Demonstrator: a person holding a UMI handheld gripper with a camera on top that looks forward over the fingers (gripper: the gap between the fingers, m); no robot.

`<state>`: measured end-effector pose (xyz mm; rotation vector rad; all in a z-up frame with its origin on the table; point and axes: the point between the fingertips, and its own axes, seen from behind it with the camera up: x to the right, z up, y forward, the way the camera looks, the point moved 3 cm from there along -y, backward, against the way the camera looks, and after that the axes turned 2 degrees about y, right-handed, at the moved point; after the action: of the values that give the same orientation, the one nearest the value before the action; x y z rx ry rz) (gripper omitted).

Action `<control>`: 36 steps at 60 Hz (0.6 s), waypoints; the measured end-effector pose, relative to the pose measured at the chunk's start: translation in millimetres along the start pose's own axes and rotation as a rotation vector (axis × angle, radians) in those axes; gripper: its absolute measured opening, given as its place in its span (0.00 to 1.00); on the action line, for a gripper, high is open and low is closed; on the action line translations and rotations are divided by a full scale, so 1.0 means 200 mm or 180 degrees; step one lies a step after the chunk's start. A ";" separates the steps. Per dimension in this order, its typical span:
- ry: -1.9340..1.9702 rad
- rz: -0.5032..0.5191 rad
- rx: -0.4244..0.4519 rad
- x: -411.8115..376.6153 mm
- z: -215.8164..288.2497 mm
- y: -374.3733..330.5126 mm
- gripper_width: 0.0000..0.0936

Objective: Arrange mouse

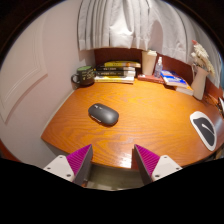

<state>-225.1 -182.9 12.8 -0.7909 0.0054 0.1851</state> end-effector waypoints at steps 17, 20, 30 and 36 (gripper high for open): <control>0.0083 -0.0184 0.0007 -0.09 0.34 0.39 0.91; 0.0108 -0.0212 -0.0006 -0.08 0.39 0.44 0.90; 0.0217 -0.0356 -0.0008 -0.01 0.51 0.56 0.84; 0.0290 -0.0431 -0.0015 0.03 0.55 0.59 0.73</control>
<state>-246.0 -23.4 6.1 -0.8008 0.0375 0.0208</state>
